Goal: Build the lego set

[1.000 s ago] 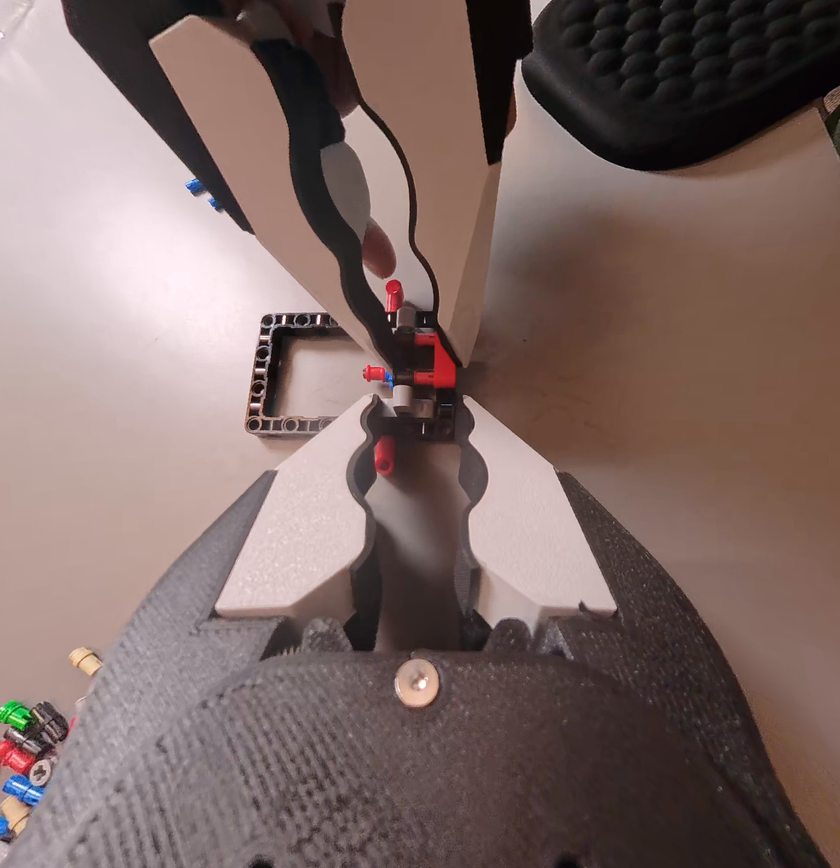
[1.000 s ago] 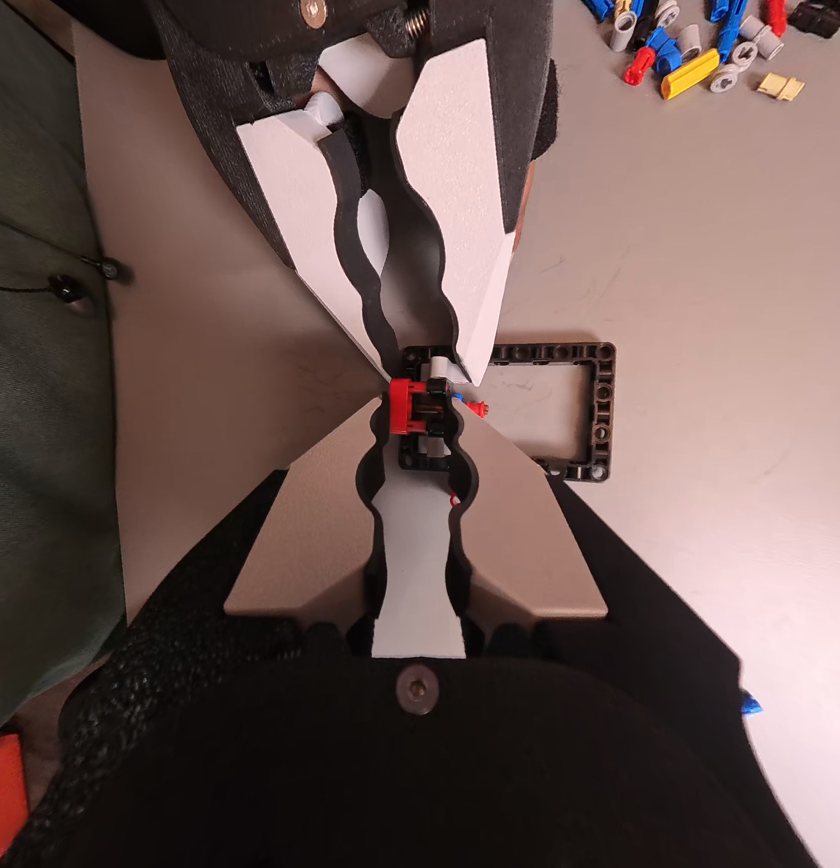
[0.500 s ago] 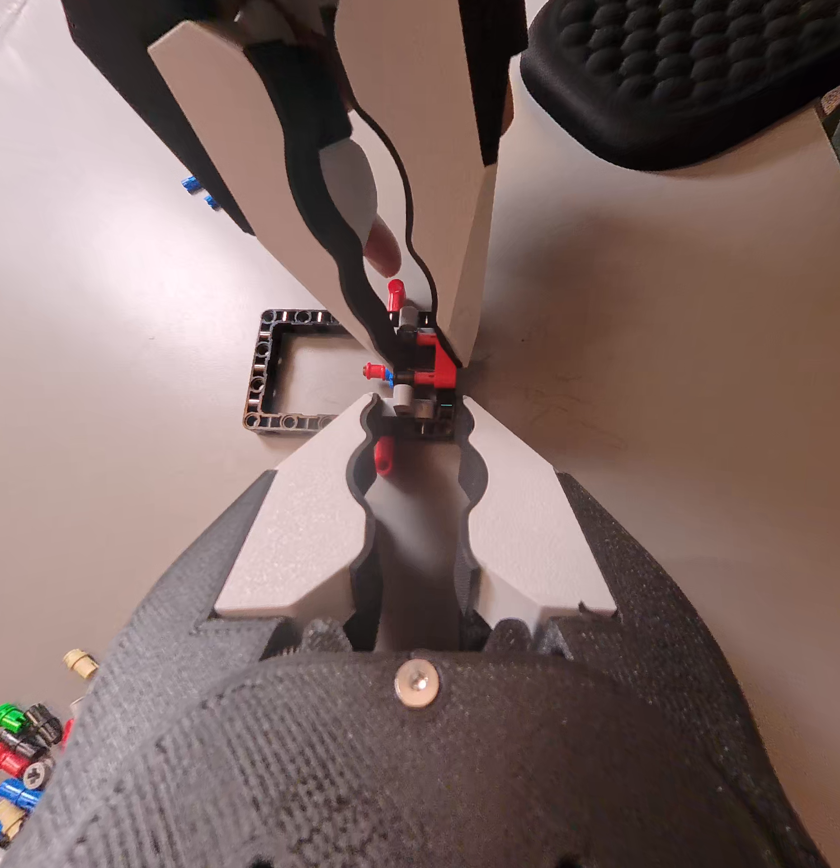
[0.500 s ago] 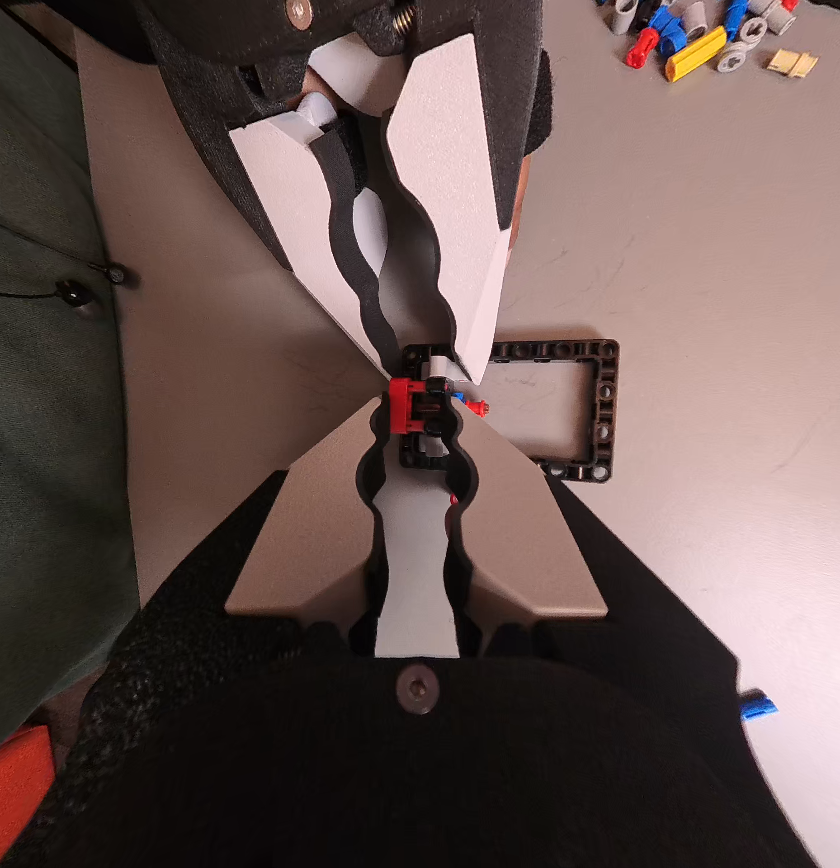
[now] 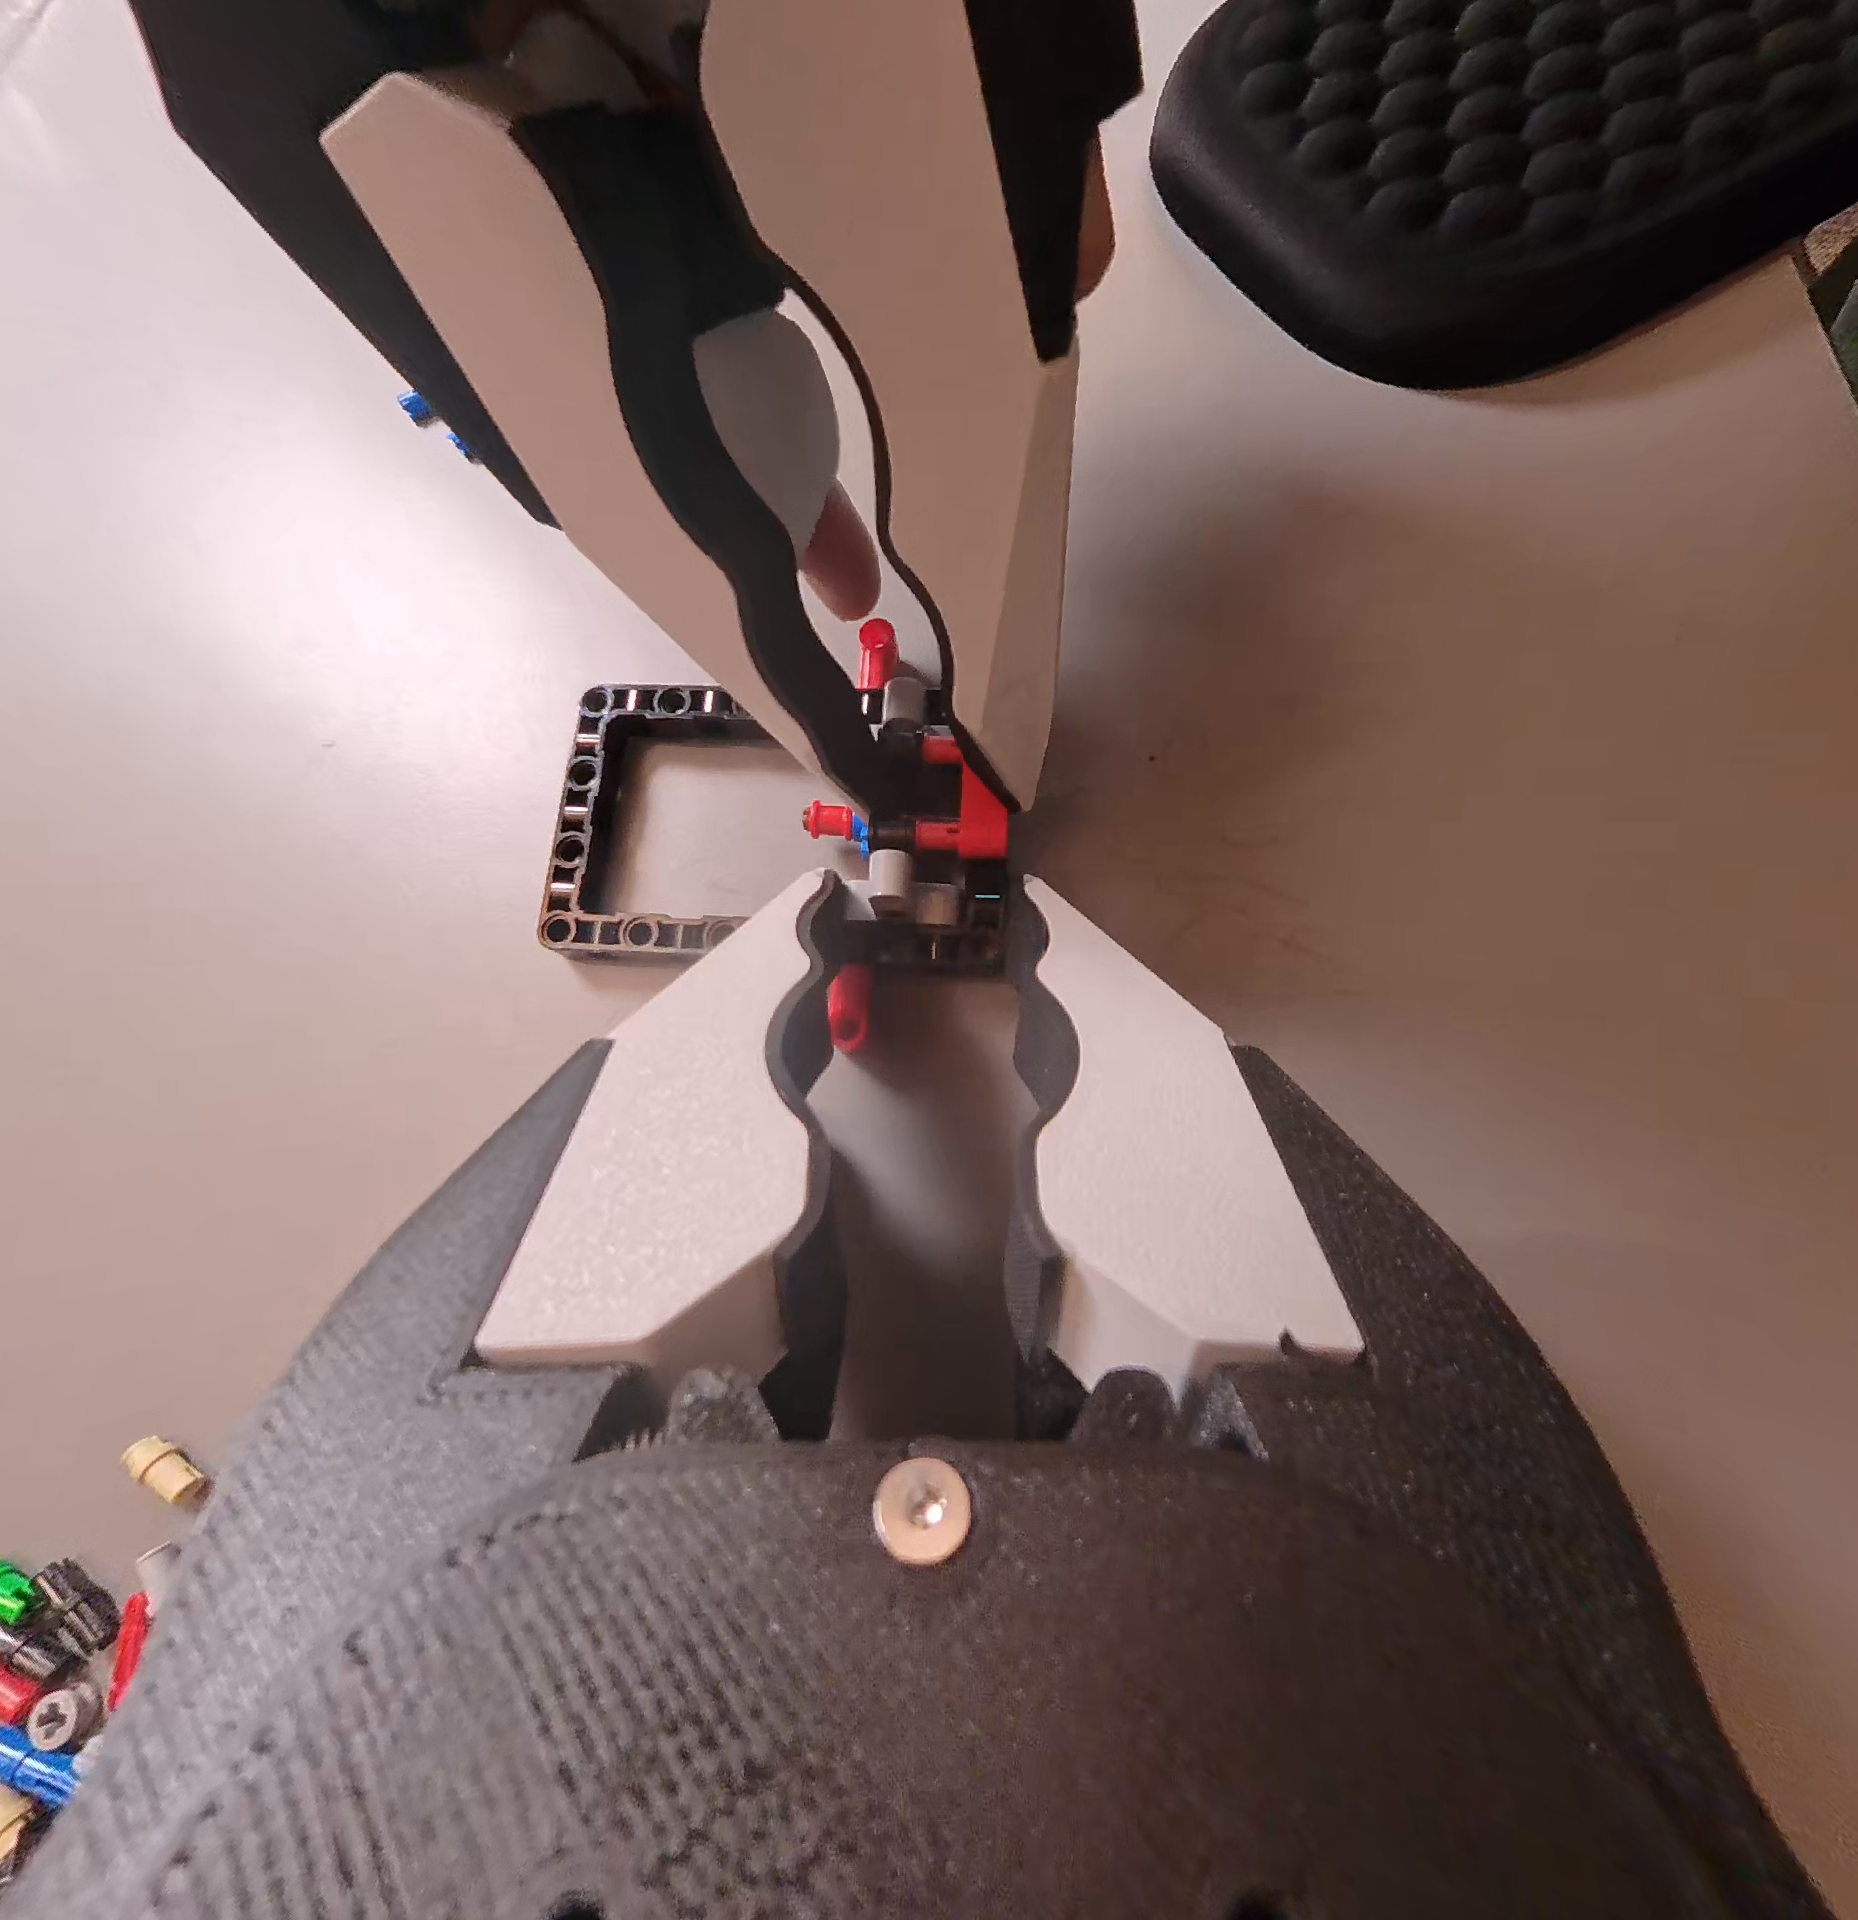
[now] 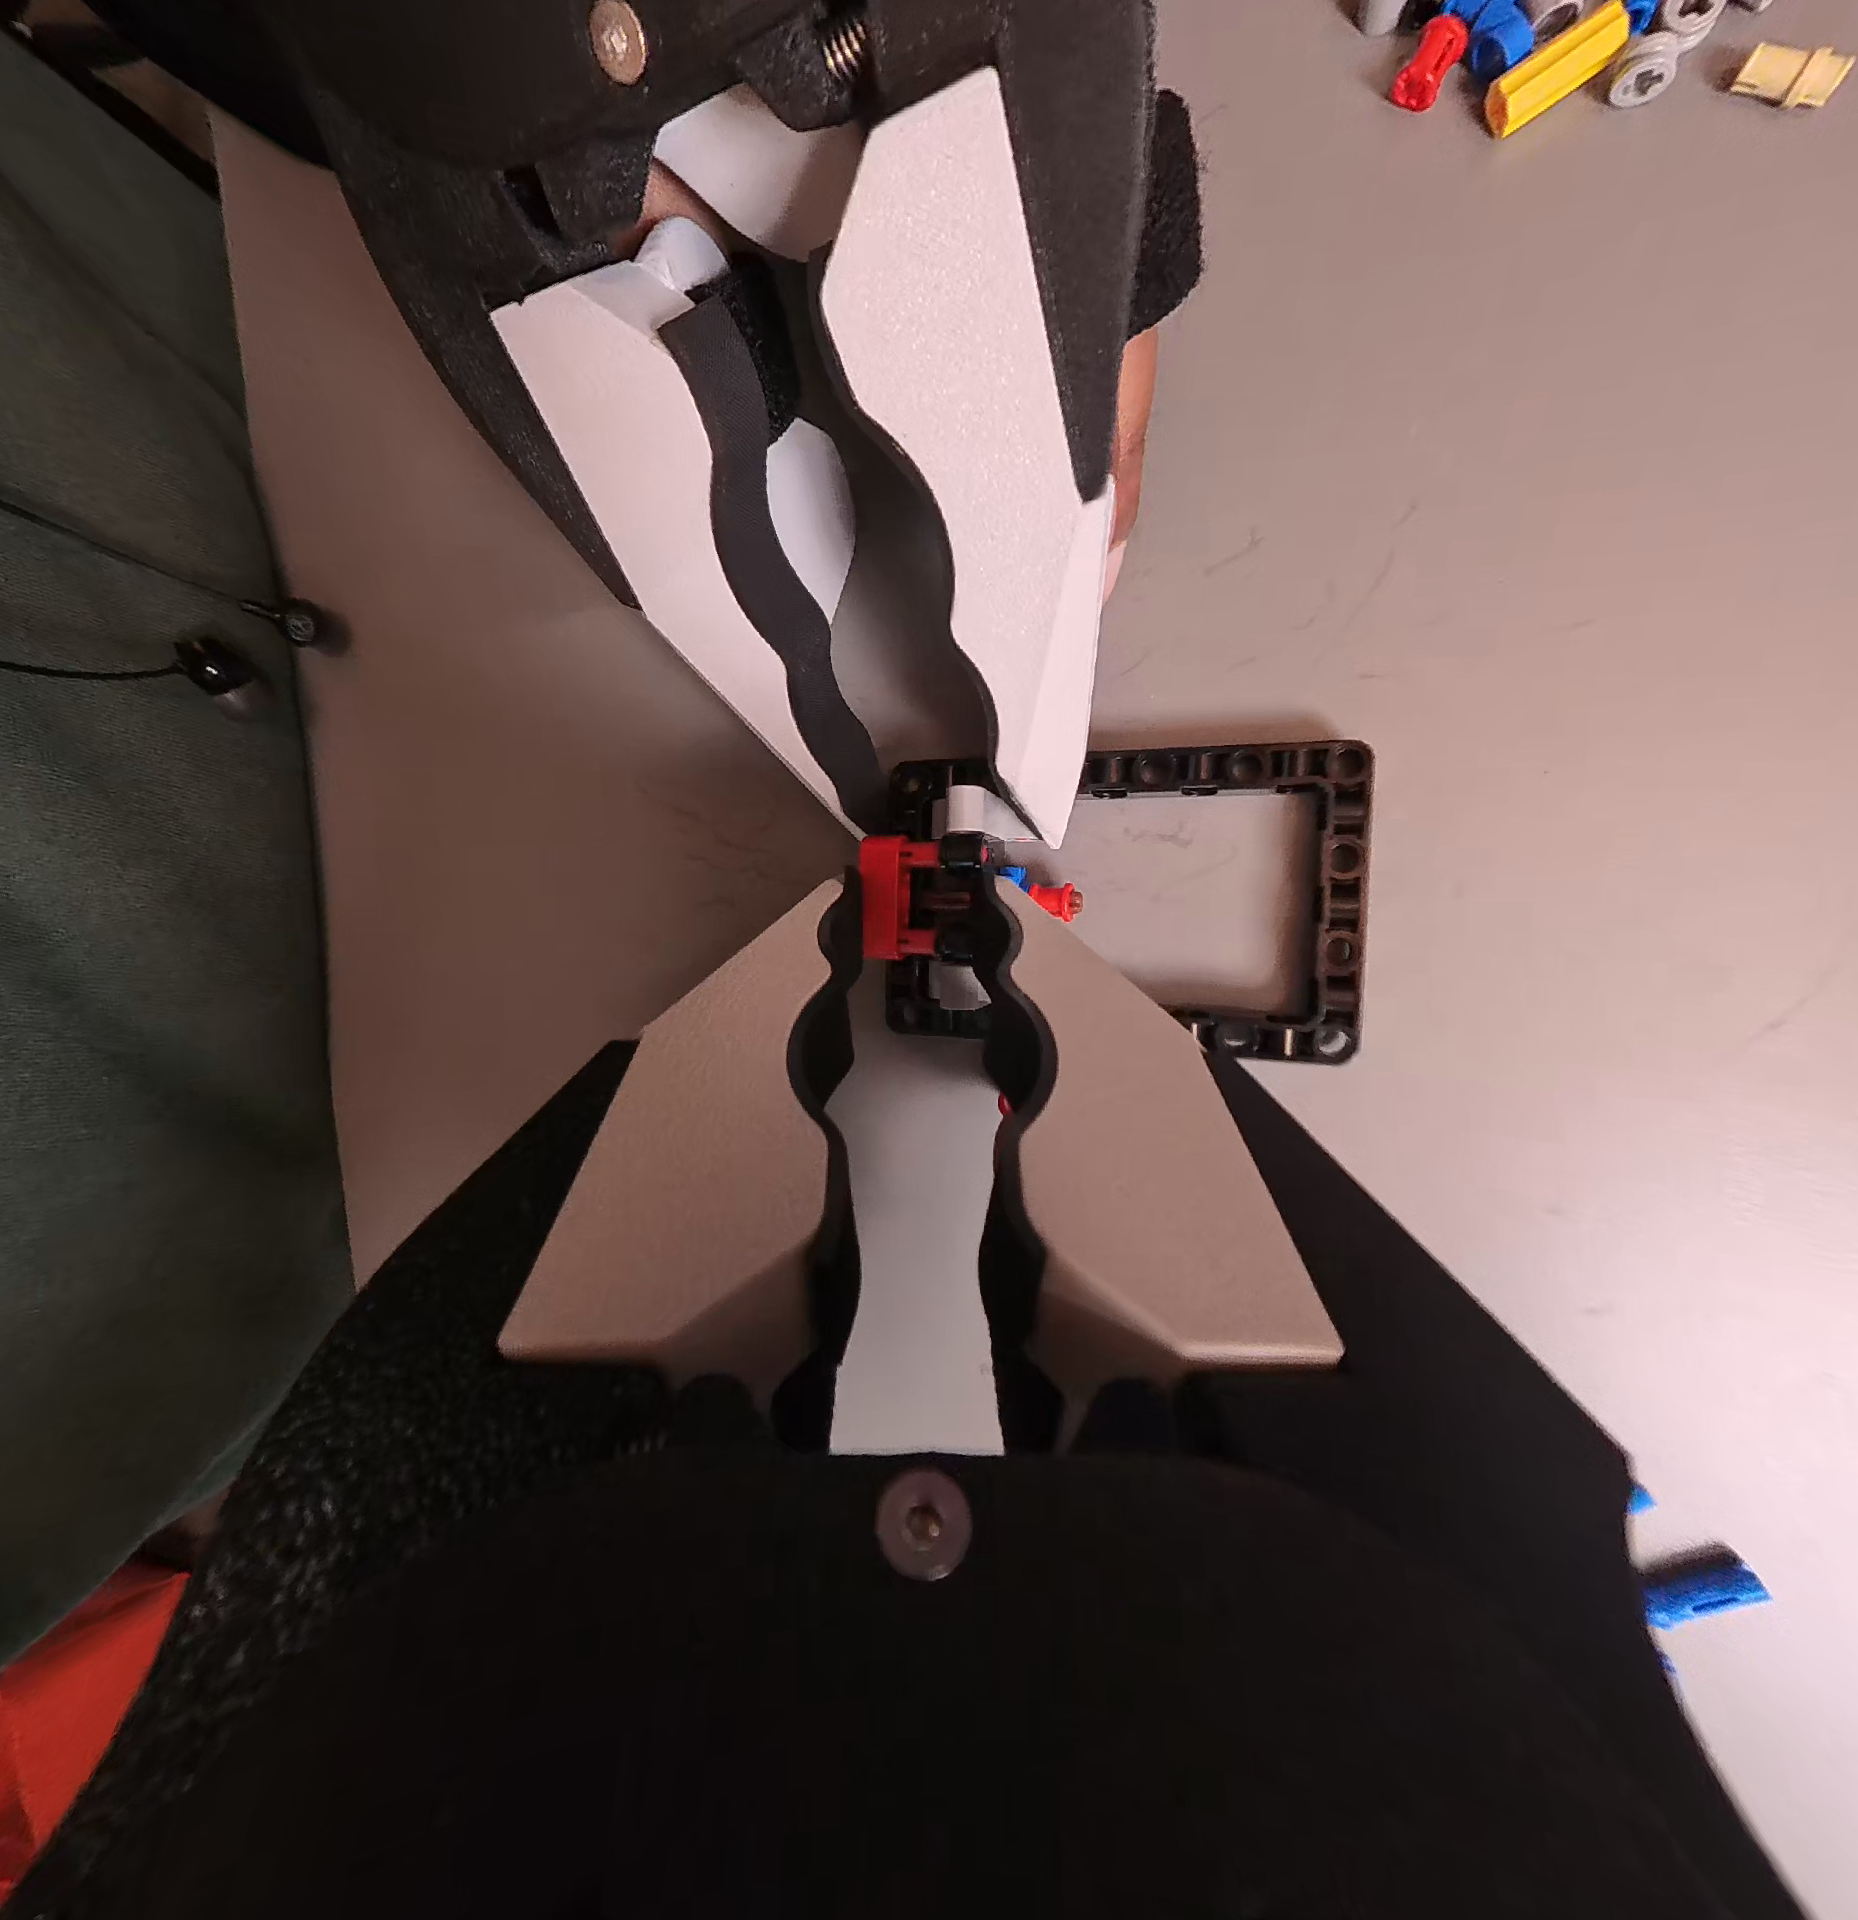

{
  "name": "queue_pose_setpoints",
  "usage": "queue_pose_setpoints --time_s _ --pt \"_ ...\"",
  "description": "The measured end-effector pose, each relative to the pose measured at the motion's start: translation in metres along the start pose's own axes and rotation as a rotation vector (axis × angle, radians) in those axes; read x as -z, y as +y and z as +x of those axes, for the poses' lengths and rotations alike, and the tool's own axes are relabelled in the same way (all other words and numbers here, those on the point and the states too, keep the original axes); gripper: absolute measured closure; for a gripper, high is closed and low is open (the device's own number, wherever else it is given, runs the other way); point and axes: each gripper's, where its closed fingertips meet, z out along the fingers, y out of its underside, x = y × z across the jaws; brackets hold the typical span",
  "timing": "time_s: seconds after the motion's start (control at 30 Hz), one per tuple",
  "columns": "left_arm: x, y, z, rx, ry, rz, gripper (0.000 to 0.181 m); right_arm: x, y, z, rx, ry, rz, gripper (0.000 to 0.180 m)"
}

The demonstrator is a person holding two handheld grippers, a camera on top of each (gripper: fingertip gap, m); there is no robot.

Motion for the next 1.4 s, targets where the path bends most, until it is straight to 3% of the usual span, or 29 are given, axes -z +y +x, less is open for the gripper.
queue_pose_setpoints --time_s 0.03,0.2,0.37,0.6,0.7,0.8,0.87,1.0,1.1,1.2,1.4 --pt "0.0 0.0 0.0 0.002 0.0 0.0 0.15 0.0 0.0 0.0 -0.006 -0.003 0.004 0.161" --pt "0.0 0.0 0.001 0.0 0.003 0.0 0.15 0.0 0.0 -0.001 -0.011 -0.003 0.009 0.161" --pt "0.003 -0.003 0.001 0.029 0.02 0.004 0.15 0.006 -0.005 -0.009 0.026 0.035 0.08 0.144" --pt "0.018 -0.018 0.004 0.238 0.145 0.028 0.15 0.019 -0.012 -0.006 0.27 0.401 0.215 0.142" --pt "0.028 -0.031 0.011 0.378 0.275 0.069 0.15 0.022 -0.012 -0.013 0.253 0.361 0.235 0.148" --pt "0.04 -0.044 0.02 0.502 0.415 0.16 0.15 0.032 -0.019 -0.029 0.154 0.201 0.3 0.148" --pt "0.049 -0.053 0.023 0.503 0.456 0.251 0.135 0.038 -0.02 -0.036 0.033 0.054 0.335 0.148" --pt "0.047 -0.049 0.019 0.325 0.29 0.288 0.128 0.047 -0.02 -0.035 -0.194 -0.216 0.461 0.148" --pt "0.03 -0.047 0.02 0.206 0.181 0.266 0.144 0.045 -0.024 -0.035 -0.293 -0.361 0.534 0.148" --pt "0.014 -0.039 0.014 0.145 0.089 0.198 0.171 0.044 -0.025 -0.029 -0.316 -0.369 0.548 0.148" --pt "0.01 -0.039 0.014 0.172 0.113 0.198 0.174 0.074 -0.027 -0.008 -0.062 0.011 0.385 0.156"
